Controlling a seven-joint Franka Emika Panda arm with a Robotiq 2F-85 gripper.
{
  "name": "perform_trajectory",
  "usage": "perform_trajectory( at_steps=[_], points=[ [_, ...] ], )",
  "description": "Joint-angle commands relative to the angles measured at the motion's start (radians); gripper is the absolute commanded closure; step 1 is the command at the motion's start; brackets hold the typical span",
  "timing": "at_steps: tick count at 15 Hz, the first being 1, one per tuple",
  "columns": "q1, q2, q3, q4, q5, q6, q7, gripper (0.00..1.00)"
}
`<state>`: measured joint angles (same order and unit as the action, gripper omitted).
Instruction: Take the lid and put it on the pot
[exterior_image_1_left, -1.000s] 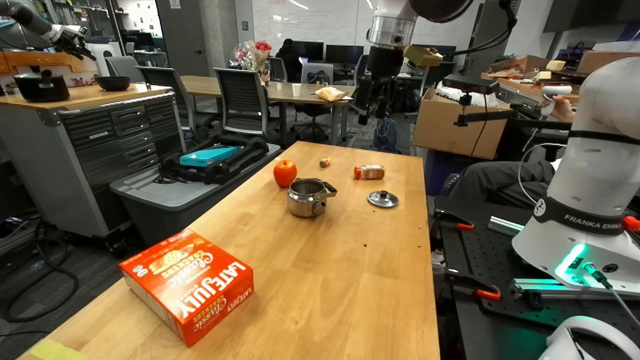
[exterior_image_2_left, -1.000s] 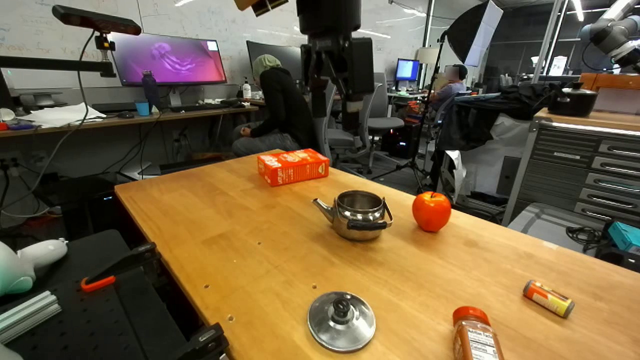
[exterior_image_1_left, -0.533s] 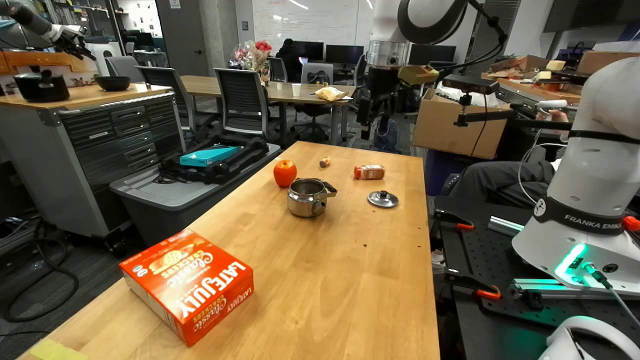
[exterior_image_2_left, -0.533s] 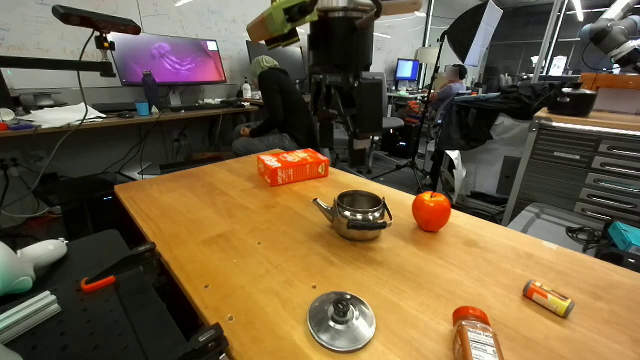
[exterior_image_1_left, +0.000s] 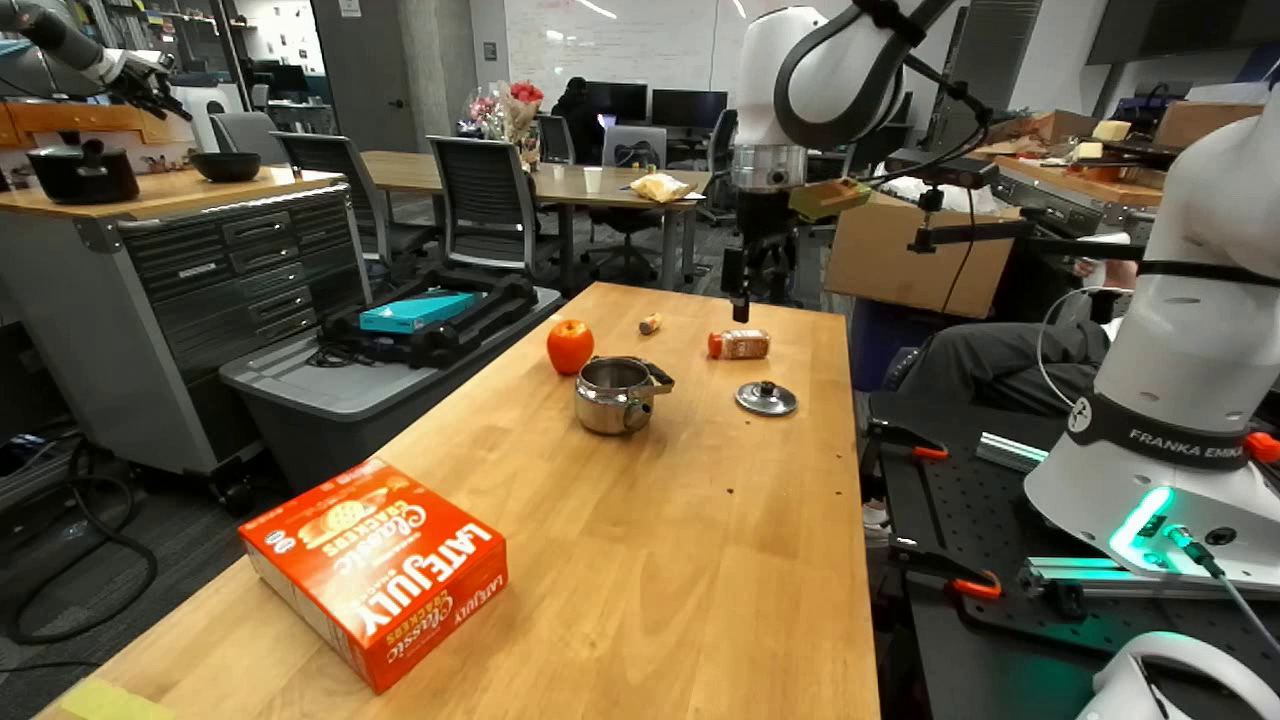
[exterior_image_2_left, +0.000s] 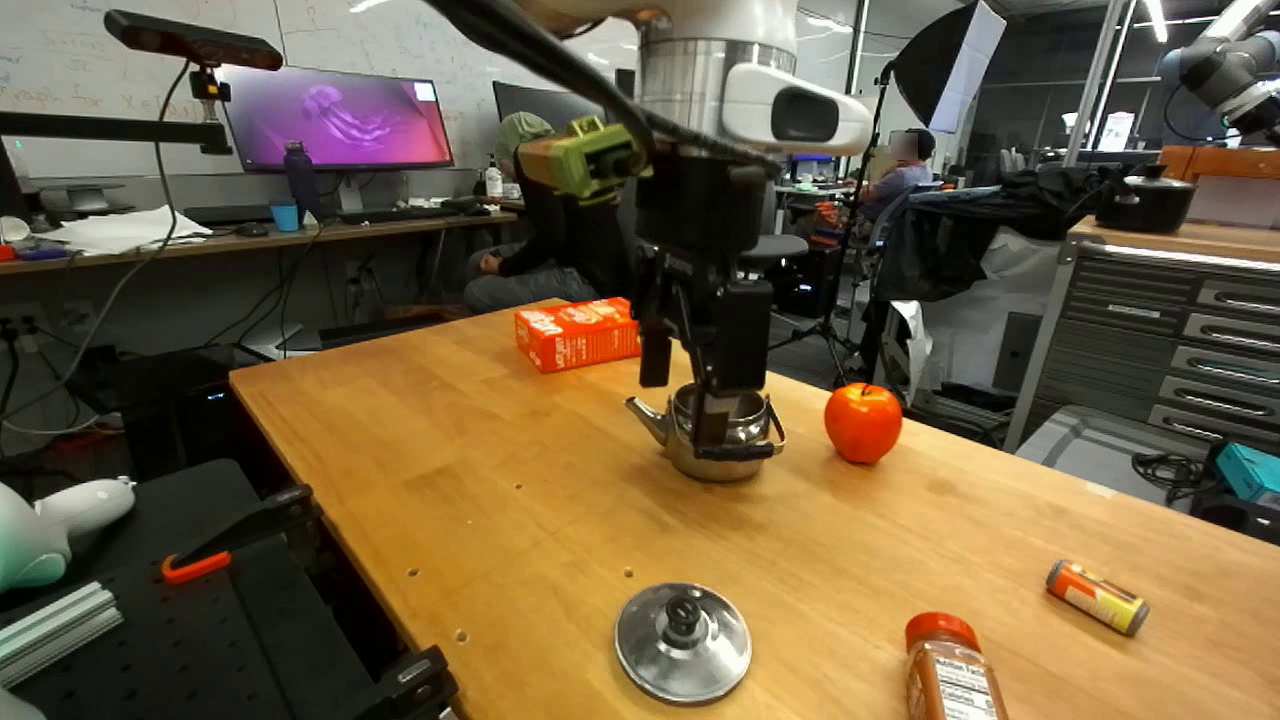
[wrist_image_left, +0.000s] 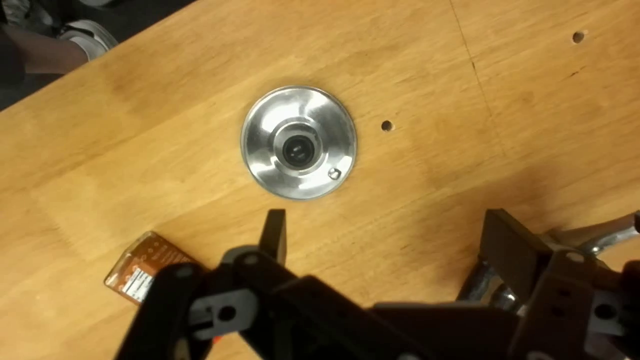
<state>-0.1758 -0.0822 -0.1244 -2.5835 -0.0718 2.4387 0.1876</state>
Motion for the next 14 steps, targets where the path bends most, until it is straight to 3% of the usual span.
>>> perform_trajectory(
  at_steps=[1, 14],
  points=[
    [-0.013, 0.093, -0.027, 0.028, -0.016, 0.034, 0.004, 0.00],
    [0.008, 0.282, -0.101, 0.037, -0.164, 0.181, 0.027, 0.00]
  ],
)
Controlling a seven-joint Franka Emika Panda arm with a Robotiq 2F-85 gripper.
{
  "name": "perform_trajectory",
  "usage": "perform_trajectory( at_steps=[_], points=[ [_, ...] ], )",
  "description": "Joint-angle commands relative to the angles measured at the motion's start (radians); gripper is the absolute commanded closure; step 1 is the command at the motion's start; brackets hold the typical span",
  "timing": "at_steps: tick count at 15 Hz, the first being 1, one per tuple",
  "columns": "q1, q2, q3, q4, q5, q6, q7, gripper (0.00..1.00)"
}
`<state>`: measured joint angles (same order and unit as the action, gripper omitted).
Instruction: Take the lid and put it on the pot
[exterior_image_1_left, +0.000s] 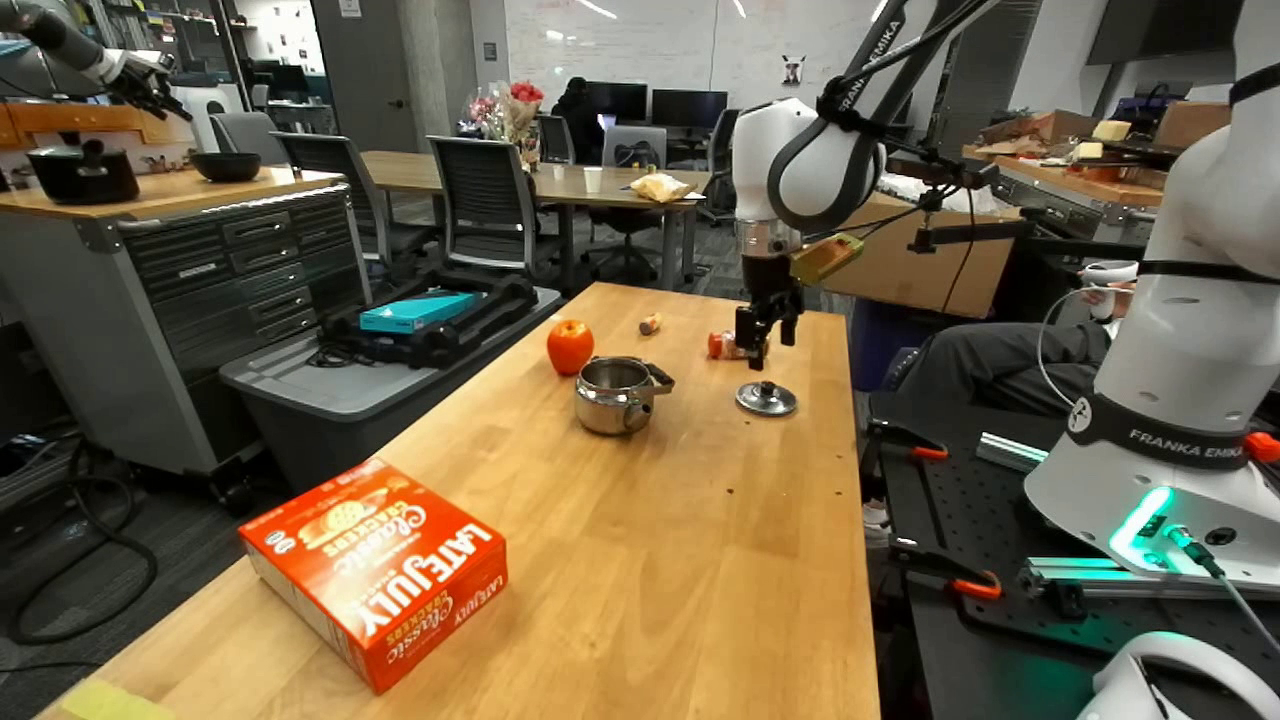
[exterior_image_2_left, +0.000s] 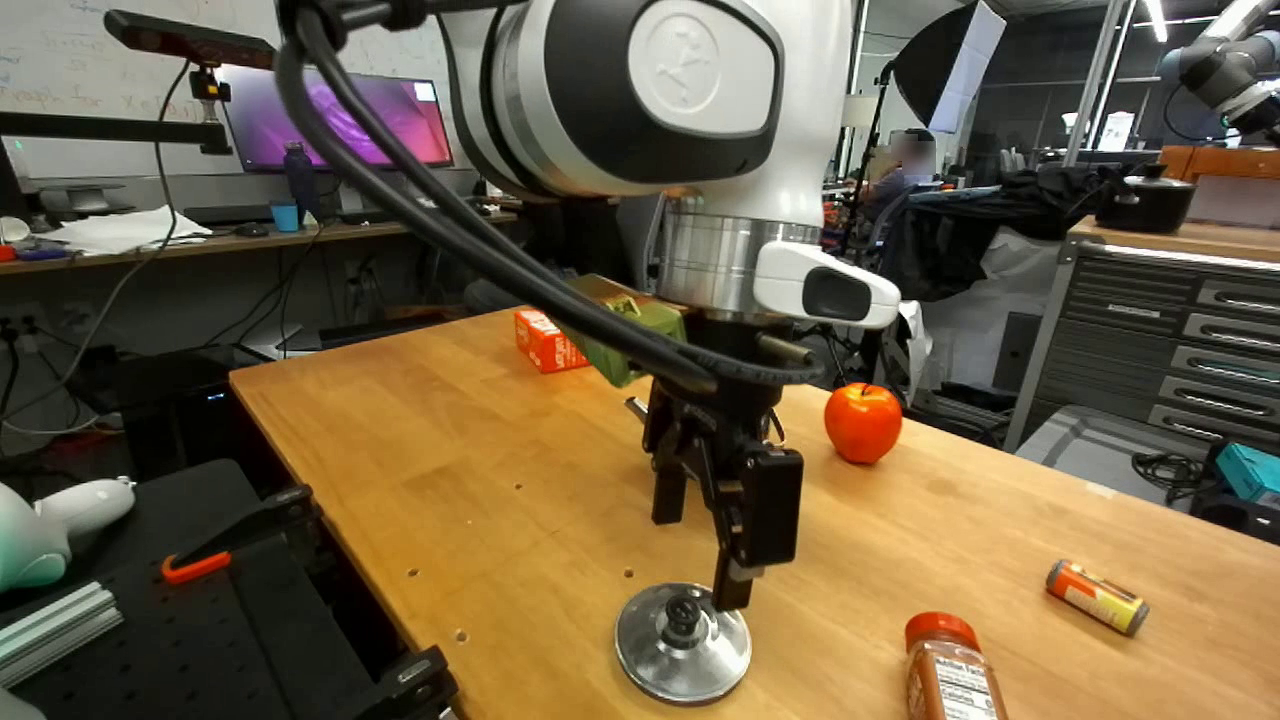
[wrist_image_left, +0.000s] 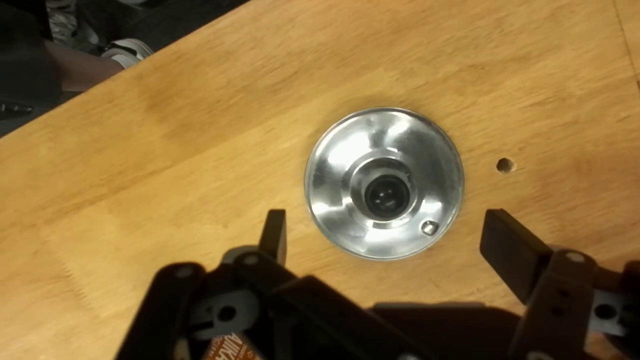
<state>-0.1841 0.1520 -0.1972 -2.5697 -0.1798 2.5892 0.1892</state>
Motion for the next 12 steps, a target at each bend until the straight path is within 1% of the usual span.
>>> perform_trajectory(
  at_steps=[1, 6, 12],
  points=[
    [0.019, 0.059, -0.032, 0.024, -0.068, 0.037, 0.027, 0.00],
    [0.032, 0.093, -0.050, 0.025, -0.126, 0.067, 0.032, 0.00],
    [0.051, 0.119, -0.045, 0.023, -0.139, 0.095, 0.018, 0.00]
  ],
)
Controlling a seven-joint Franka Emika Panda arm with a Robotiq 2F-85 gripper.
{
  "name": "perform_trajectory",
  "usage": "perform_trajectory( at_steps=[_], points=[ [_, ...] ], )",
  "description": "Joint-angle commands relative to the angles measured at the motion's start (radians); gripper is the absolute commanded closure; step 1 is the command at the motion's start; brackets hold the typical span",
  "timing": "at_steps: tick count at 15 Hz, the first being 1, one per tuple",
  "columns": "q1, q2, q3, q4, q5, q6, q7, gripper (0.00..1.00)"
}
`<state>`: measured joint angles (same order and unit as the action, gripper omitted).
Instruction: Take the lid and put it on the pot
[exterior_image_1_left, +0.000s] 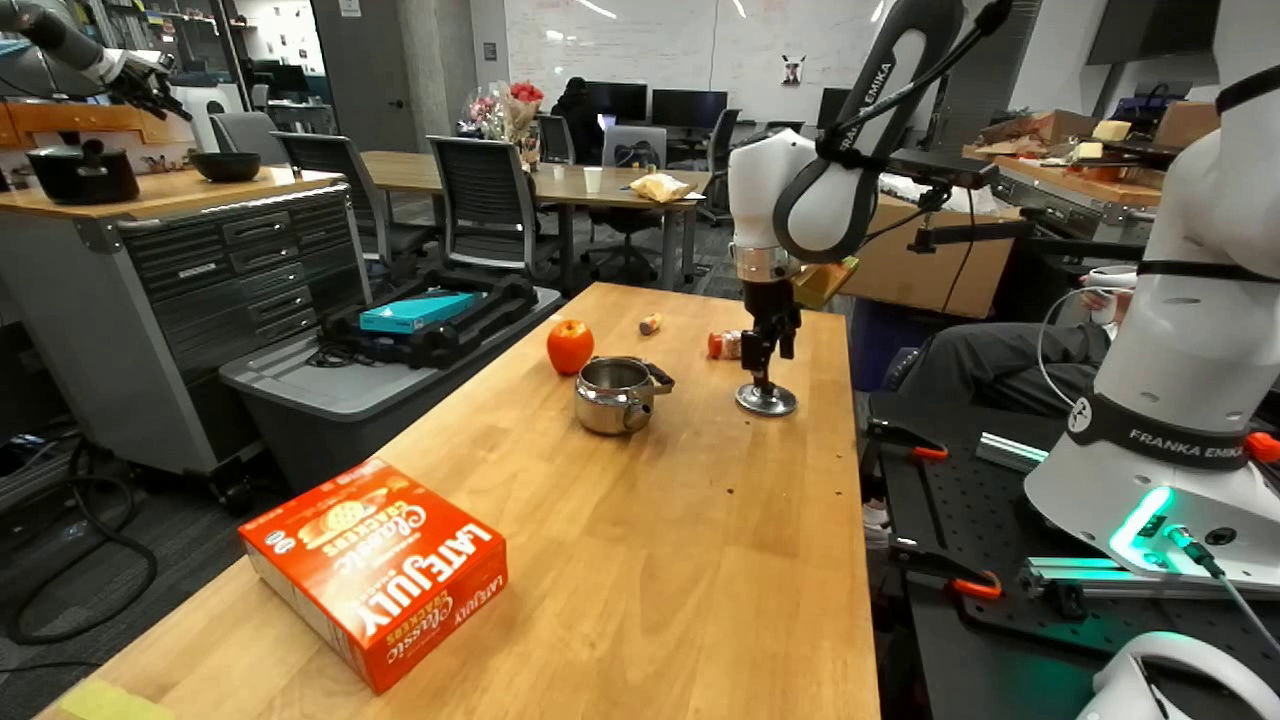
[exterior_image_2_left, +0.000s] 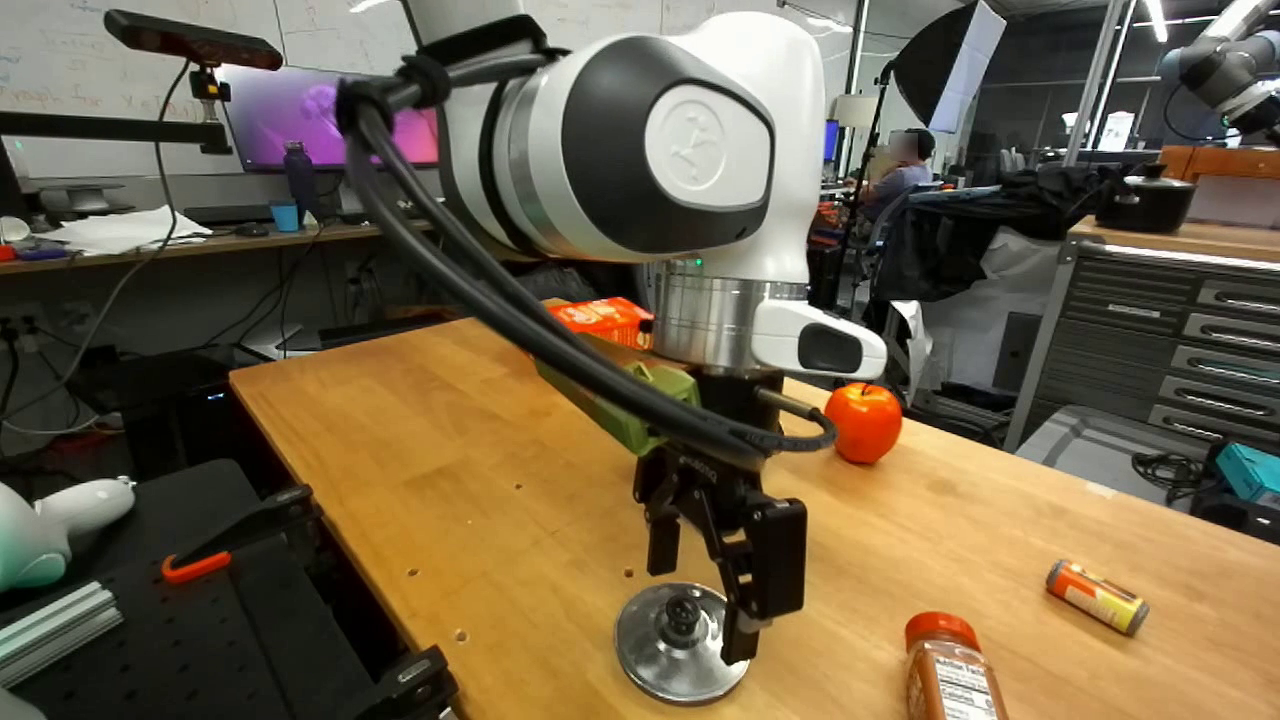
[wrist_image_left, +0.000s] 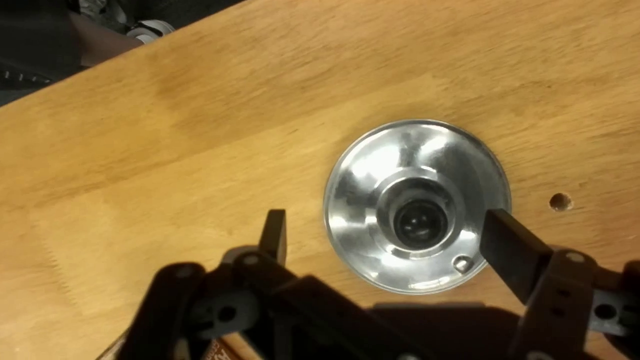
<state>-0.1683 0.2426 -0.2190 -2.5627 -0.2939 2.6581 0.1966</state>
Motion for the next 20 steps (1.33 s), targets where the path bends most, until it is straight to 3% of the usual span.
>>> perform_trajectory(
  at_steps=[1, 9, 10, 13, 20],
  points=[
    [0.040, 0.032, -0.023, 0.016, -0.024, 0.026, 0.010, 0.00],
    [0.063, 0.048, -0.023, 0.024, -0.017, 0.019, 0.006, 0.02],
    [0.064, 0.049, -0.024, 0.024, -0.018, 0.019, 0.006, 0.22],
    [0.065, 0.052, -0.025, 0.026, -0.019, 0.018, 0.008, 0.35],
    [0.072, 0.061, -0.030, 0.034, -0.025, 0.013, 0.018, 0.90]
  ],
)
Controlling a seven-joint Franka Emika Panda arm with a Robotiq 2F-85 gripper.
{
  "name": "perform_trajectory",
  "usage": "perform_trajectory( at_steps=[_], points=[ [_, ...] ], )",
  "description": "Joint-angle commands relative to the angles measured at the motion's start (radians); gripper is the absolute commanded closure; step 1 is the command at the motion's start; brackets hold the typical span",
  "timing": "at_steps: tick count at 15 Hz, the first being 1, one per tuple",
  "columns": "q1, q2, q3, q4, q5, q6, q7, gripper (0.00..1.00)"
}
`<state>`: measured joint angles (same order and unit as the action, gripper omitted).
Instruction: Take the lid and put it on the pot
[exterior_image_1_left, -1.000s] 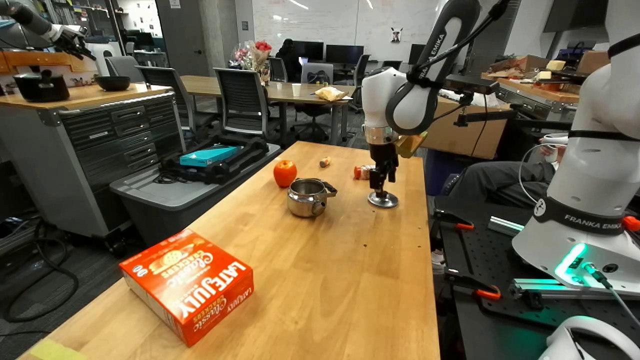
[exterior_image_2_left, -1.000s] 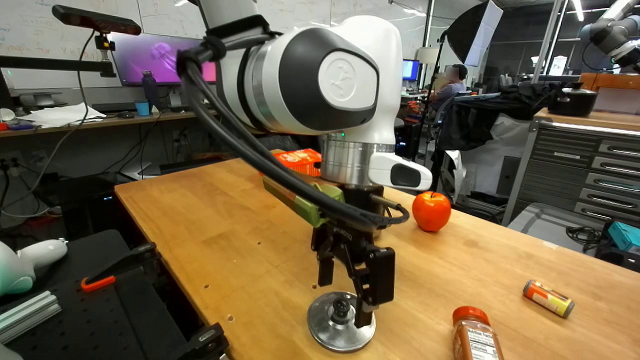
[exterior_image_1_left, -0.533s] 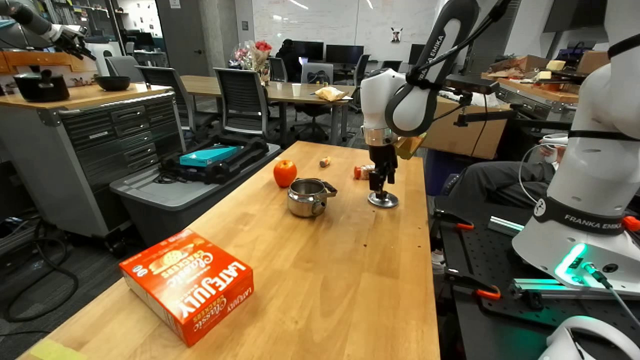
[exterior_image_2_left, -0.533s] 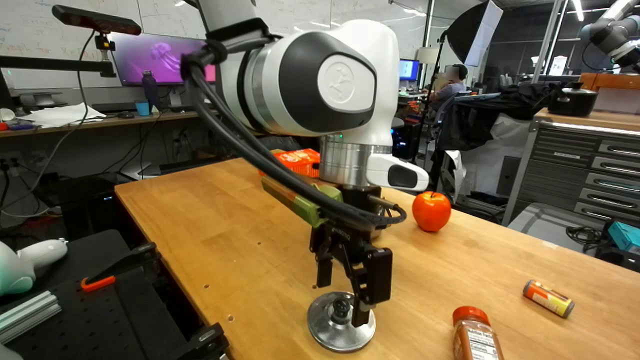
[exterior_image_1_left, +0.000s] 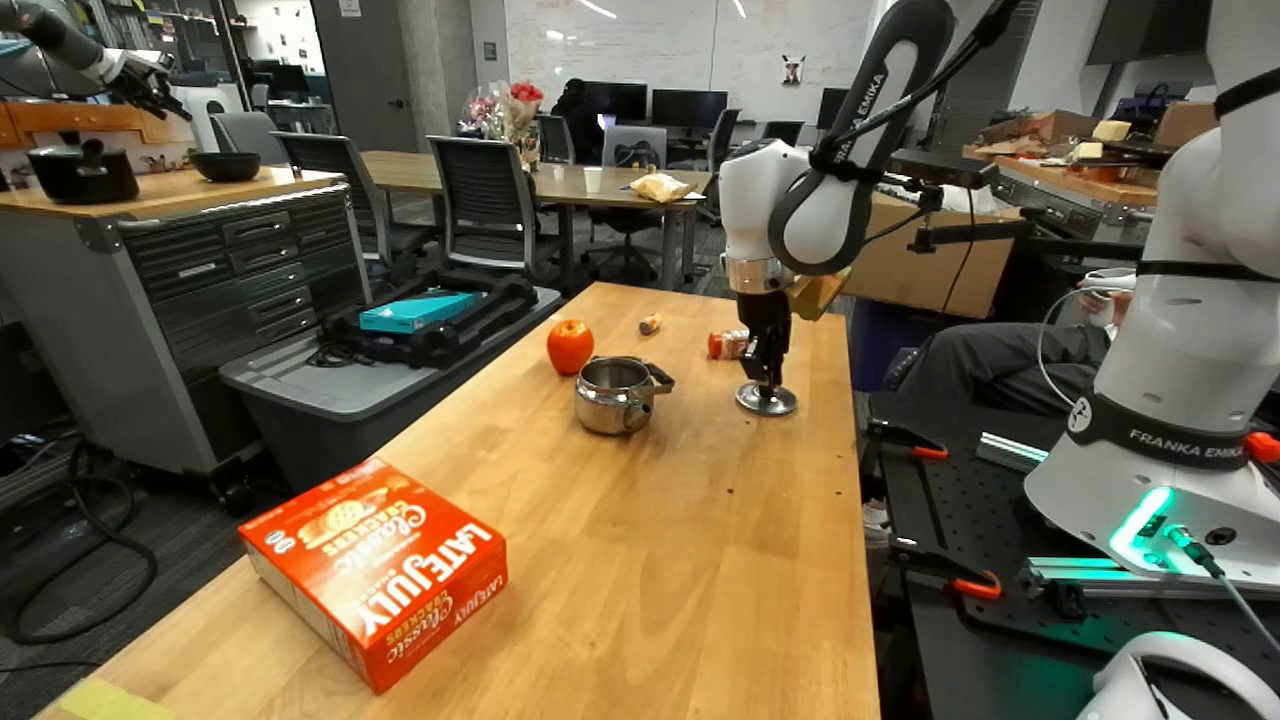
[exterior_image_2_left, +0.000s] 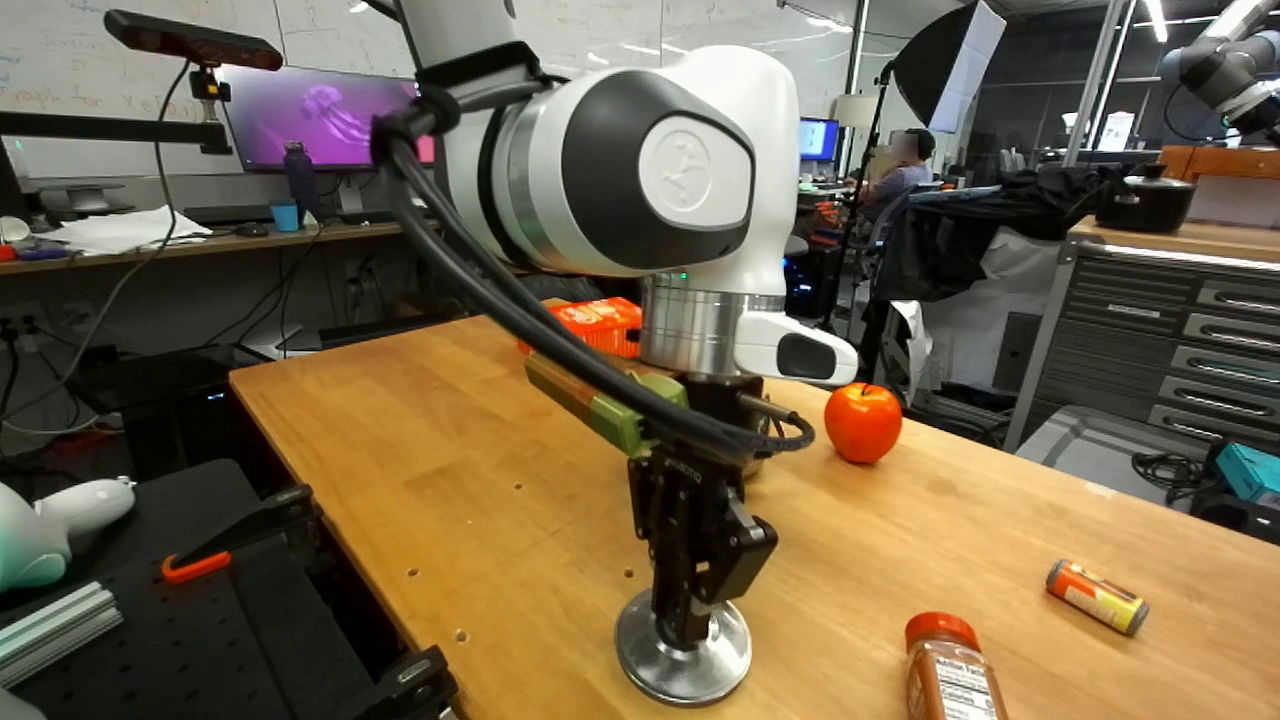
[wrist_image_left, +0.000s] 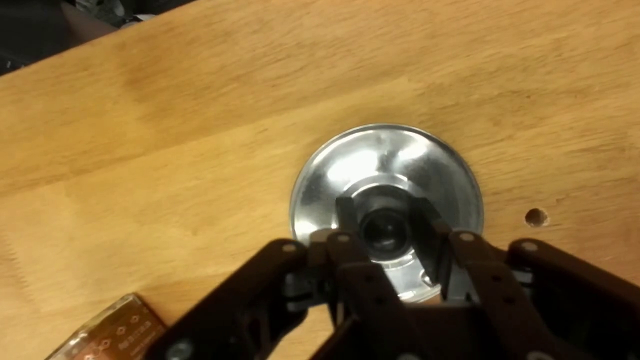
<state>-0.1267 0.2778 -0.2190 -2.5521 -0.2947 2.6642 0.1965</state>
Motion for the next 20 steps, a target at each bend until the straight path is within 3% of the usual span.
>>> perform_trajectory(
  at_steps=[1, 2, 9, 20],
  points=[
    [0.031, 0.027, -0.031, 0.024, -0.026, 0.007, 0.019, 0.95],
    [0.031, 0.026, -0.031, 0.026, -0.027, 0.007, 0.020, 0.91],
    [0.047, -0.010, -0.022, 0.022, -0.015, -0.015, 0.035, 0.93],
    [0.038, -0.232, 0.051, -0.037, 0.091, -0.069, -0.041, 0.93]
  ],
)
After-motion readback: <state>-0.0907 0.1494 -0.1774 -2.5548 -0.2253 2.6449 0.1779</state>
